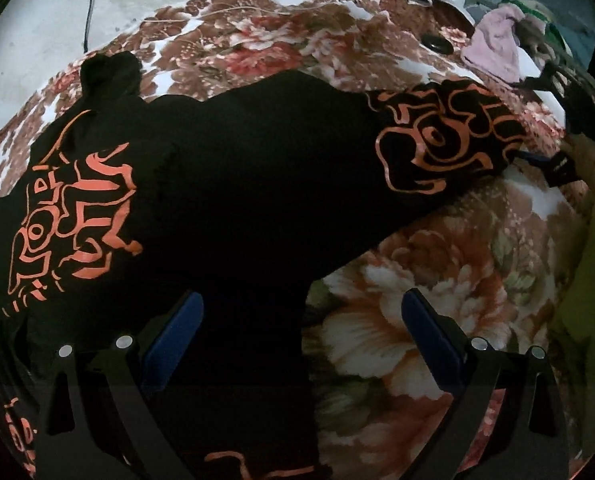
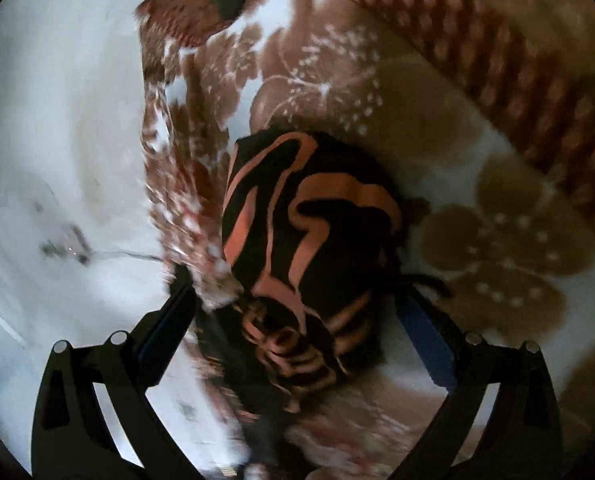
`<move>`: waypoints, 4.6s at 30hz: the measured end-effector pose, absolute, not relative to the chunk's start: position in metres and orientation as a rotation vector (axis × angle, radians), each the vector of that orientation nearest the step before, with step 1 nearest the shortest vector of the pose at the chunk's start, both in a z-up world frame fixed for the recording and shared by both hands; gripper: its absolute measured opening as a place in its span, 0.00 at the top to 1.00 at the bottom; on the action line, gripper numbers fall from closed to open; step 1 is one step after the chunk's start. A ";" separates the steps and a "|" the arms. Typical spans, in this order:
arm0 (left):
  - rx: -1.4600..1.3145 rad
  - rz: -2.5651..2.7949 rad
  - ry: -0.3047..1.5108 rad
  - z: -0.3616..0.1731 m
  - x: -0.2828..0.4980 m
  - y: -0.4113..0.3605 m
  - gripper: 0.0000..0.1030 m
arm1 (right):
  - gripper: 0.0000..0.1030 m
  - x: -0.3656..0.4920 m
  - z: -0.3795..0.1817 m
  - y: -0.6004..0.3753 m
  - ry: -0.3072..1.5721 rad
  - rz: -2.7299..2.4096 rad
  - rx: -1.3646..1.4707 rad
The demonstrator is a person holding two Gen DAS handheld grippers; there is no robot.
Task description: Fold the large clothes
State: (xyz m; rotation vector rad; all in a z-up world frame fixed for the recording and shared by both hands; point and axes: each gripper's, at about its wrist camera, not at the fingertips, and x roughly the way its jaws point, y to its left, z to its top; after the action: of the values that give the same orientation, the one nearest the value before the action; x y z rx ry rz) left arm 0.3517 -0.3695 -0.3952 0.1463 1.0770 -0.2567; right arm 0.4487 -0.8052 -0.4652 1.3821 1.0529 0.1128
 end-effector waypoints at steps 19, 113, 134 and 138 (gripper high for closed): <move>0.155 -0.197 1.023 -0.389 0.399 -0.385 0.05 | 0.86 0.469 -0.495 -0.847 0.943 0.171 1.584; 0.280 -0.461 1.097 -0.407 0.347 -0.210 0.05 | 0.10 0.502 -0.241 -0.077 1.140 0.547 -0.107; -0.218 -0.249 1.300 -0.446 0.496 0.058 0.79 | 0.05 0.526 -0.416 -0.299 1.231 0.025 -0.275; -0.206 -0.210 1.322 -0.442 0.496 0.062 0.94 | 0.05 0.527 -0.415 -0.297 1.238 0.038 -0.250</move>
State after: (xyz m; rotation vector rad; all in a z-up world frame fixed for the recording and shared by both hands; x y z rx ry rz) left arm 0.4960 0.0618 -0.4419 -0.2056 1.3221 -0.2100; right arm 0.5275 -0.2973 -0.4153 -0.2498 1.2377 0.0383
